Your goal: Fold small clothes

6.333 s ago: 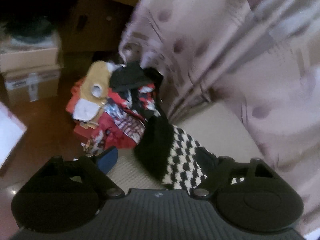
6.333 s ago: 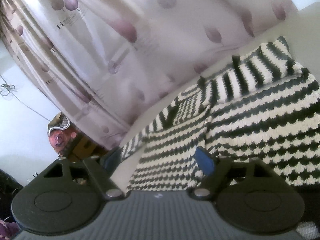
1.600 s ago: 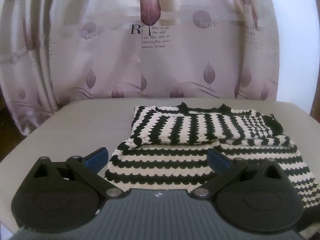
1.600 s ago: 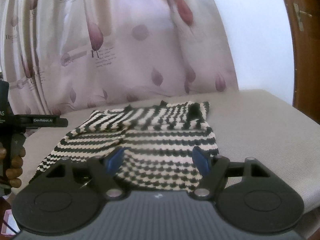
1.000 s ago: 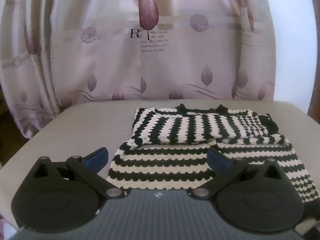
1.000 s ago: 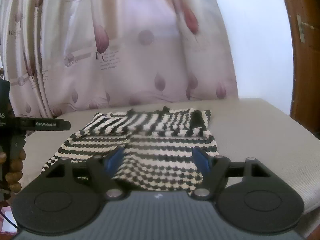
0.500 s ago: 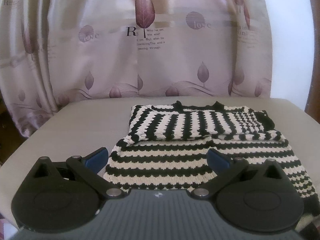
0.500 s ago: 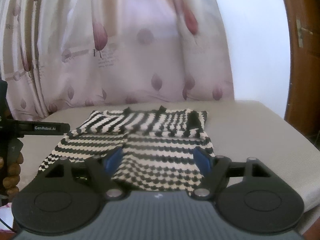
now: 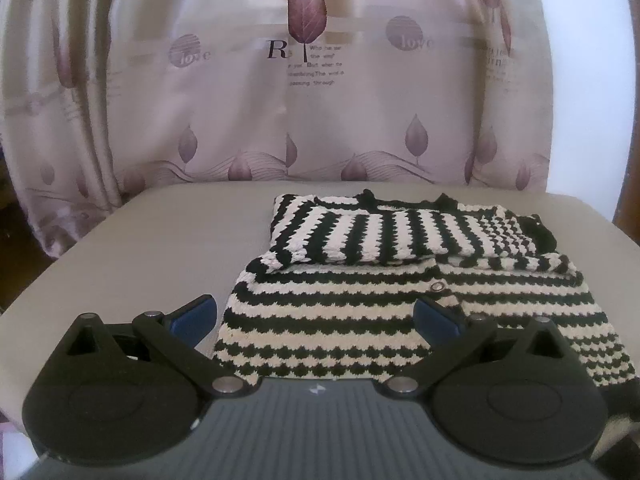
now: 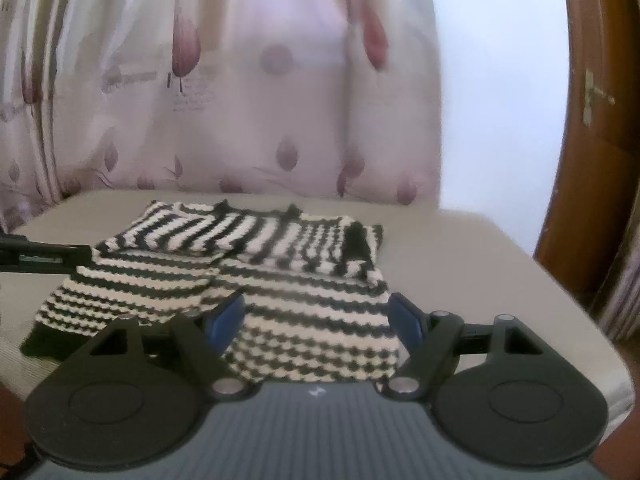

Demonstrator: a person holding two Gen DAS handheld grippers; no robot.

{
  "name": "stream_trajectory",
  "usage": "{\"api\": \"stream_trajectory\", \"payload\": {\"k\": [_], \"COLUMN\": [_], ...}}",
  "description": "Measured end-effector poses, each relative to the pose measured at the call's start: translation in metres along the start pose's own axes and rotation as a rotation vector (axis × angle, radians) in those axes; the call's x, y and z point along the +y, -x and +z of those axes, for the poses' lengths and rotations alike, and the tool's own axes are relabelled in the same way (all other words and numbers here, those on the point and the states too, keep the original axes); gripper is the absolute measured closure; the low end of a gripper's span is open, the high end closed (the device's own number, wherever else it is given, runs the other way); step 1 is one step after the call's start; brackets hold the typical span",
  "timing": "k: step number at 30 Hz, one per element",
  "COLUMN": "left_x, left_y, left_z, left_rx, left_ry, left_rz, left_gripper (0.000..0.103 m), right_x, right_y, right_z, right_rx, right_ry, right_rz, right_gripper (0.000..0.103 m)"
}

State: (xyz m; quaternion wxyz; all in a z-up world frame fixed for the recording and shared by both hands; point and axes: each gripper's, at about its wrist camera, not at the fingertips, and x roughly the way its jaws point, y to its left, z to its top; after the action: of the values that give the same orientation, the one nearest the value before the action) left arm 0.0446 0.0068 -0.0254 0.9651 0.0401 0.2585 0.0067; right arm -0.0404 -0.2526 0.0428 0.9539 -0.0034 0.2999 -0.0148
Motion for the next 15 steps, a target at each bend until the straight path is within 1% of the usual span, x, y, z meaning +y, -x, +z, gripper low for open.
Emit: {"api": "stream_trajectory", "payload": {"k": [5, 15], "left_x": [0.0, -0.002], "left_y": [0.0, -0.001], "left_z": [-0.003, -0.004], "left_rx": [0.011, 0.023], "left_ry": [-0.004, -0.008], "left_rz": [0.005, 0.0], "left_gripper": [0.0, 0.0], "right_x": [0.004, 0.004], "right_y": [-0.007, -0.017], "right_z": [0.004, 0.006], "right_rx": [0.014, 0.051], "right_ry": [0.035, 0.019], "right_rz": [-0.033, -0.031], "right_gripper": [0.022, 0.022]}}
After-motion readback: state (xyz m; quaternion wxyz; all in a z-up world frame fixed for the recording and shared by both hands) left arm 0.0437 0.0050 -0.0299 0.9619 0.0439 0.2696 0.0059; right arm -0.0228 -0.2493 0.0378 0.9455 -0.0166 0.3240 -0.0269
